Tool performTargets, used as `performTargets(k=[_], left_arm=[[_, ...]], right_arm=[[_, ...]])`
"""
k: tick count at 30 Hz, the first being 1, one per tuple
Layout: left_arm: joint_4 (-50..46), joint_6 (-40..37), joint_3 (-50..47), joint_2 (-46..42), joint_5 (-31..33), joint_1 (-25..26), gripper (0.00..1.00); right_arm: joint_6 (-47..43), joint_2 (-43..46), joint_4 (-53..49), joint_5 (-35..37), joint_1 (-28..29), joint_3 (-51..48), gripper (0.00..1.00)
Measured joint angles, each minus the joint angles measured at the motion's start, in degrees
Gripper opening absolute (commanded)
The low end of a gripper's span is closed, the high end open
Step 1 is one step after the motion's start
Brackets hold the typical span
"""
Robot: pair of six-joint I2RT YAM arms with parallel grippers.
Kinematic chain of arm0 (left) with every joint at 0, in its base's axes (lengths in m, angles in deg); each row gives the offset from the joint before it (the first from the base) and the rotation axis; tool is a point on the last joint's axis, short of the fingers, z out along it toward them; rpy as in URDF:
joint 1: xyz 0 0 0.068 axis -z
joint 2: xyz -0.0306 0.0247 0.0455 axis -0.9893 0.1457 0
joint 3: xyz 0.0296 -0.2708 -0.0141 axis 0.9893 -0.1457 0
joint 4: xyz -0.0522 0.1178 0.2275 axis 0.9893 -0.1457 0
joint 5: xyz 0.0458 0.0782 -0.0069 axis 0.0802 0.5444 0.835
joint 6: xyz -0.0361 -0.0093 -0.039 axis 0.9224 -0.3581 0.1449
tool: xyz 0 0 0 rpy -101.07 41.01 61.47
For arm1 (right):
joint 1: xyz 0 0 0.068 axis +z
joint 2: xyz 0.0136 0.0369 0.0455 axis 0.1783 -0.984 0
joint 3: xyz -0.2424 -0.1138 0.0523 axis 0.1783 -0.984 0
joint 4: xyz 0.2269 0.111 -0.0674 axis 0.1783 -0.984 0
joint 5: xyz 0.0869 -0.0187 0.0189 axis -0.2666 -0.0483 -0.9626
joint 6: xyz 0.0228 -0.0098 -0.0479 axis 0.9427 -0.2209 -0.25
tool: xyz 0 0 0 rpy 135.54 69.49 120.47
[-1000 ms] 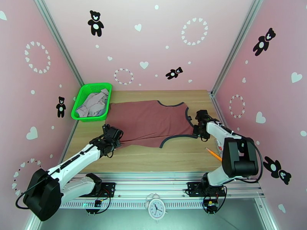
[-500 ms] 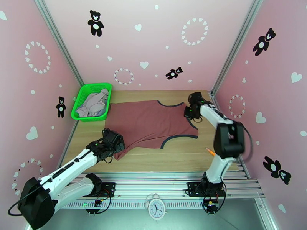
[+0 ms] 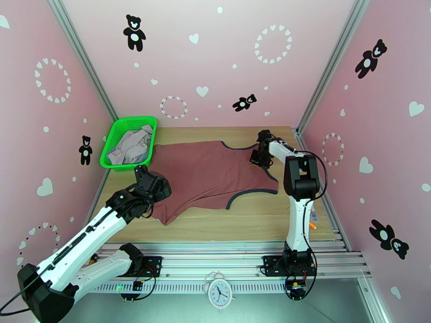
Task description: Fold and stack the mixed laundry pile
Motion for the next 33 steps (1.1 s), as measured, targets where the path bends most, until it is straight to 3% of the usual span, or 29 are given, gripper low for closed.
performTargets(k=[15, 18, 22, 27, 33], left_arm=[[0.9, -3.4, 3.3, 10.6, 0.1, 0.0, 0.94], [1.6, -4.3, 5.1, 14.8, -0.1, 0.0, 0.84], [2.3, -5.1, 9.1, 20.8, -2.6, 0.0, 0.62], [3.0, -3.9, 10.9, 25.7, -8.3, 1.4, 0.60], [3.2, 0.9, 10.7, 30.9, -13.3, 7.4, 0.61]], right_arm=[[-0.1, 0.1, -2.1, -3.0, -13.4, -0.2, 0.00], [1.0, 0.1, -2.1, -2.6, -13.8, -0.2, 0.00], [3.4, 0.8, -1.1, -3.5, -14.6, -1.5, 0.01], [4.5, 1.5, -0.4, -5.0, -15.9, -2.7, 0.15], [1.7, 6.5, 0.8, -7.3, -16.1, -9.6, 0.35]])
